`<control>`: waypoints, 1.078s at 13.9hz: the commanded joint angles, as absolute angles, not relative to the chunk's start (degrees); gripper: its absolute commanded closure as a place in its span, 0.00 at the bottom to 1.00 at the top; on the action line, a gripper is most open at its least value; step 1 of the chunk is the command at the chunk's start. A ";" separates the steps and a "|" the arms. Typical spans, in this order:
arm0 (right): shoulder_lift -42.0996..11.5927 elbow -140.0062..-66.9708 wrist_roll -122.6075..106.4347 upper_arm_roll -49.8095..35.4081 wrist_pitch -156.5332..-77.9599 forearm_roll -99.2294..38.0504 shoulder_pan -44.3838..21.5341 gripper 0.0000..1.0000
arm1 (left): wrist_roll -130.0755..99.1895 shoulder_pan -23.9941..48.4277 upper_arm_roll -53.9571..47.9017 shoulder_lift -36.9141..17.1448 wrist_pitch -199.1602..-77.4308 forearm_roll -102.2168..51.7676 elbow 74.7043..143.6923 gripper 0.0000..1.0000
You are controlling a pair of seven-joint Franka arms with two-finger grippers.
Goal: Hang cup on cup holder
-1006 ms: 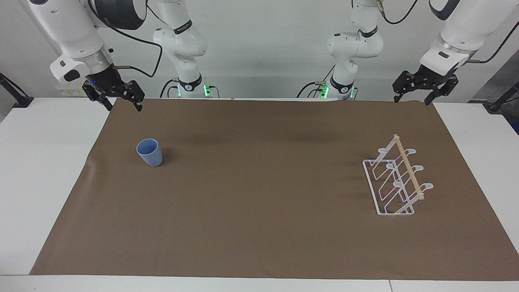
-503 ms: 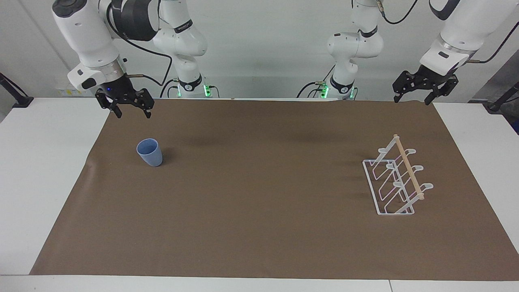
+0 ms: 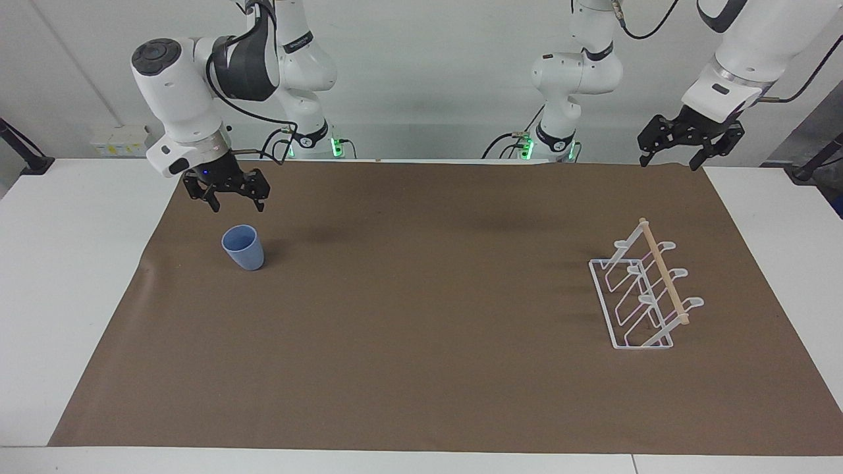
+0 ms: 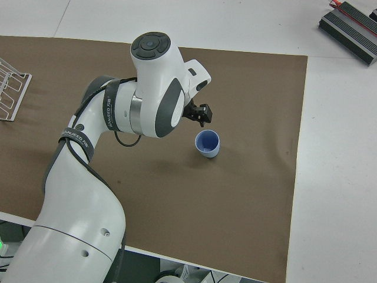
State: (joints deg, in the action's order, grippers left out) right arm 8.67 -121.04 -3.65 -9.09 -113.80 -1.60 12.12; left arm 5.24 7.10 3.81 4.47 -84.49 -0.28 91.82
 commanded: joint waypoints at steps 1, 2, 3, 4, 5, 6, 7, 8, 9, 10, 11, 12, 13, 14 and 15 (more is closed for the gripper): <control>9.94 -126.64 -4.75 -9.05 -118.55 -1.85 12.22 0.00 | 4.57 7.03 3.87 5.71 -84.02 -0.97 92.72 0.00; 9.84 -128.30 -4.83 -9.05 -120.39 -1.85 12.22 0.00 | 4.57 7.03 3.87 5.71 -84.02 -0.97 92.64 0.00; 9.67 -129.63 -4.92 -9.05 -121.89 -1.85 12.30 0.00 | 4.48 7.03 3.87 5.71 -84.02 -0.97 92.64 0.00; 9.06 -130.25 -5.10 -9.05 -122.25 -1.85 12.30 0.00 | 4.48 7.03 3.87 5.71 -84.11 -0.97 92.64 0.00; 8.18 -130.78 -5.27 -9.05 -122.78 -1.85 12.30 0.00 | 4.48 7.03 3.87 5.71 -84.11 -0.97 92.64 0.00; 7.83 -131.74 -5.36 -9.05 -124.26 -1.85 12.22 0.00 | 4.57 7.03 3.87 5.71 -84.02 -0.97 92.64 0.00; 7.04 -133.23 -5.45 -9.05 -126.37 -1.85 12.22 0.00 | 4.48 7.03 3.87 5.71 -84.02 -0.97 92.64 0.00; 6.77 -134.55 -5.62 -9.05 -128.39 -1.85 12.22 0.00 | 4.48 7.03 3.87 5.71 -84.11 -0.97 92.64 0.00; 6.42 -135.60 -5.62 -9.05 -130.06 -1.85 12.22 0.00 | 4.48 7.03 3.87 5.71 -84.11 -0.97 92.64 0.00; 5.81 -136.05 -5.62 -9.05 -131.12 -1.85 12.22 0.00 | 4.57 7.03 3.87 5.71 -84.02 -0.97 92.64 0.00; 5.28 -136.14 -5.63 -9.05 -131.65 -1.85 12.22 0.00 | 4.48 7.03 3.87 5.71 -84.11 -0.97 92.64 0.00; 4.23 -136.14 -5.63 -9.05 -132.97 -1.85 12.22 0.00 | 4.48 7.03 3.87 5.71 -84.11 -0.97 92.64 0.00; 3.09 -136.23 -5.54 -9.05 -134.37 -1.85 12.30 0.00 | 4.57 7.03 3.87 5.71 -84.02 -0.97 92.64 0.00; 2.90 -136.23 -5.36 -9.05 -134.47 -1.85 12.30 0.00 | 4.57 7.03 3.87 5.71 -84.02 -0.97 92.64 0.00; 2.90 -136.23 -5.27 -9.05 -134.47 -1.85 12.30 0.00 | 4.48 7.03 3.87 5.71 -84.02 -0.97 92.64 0.00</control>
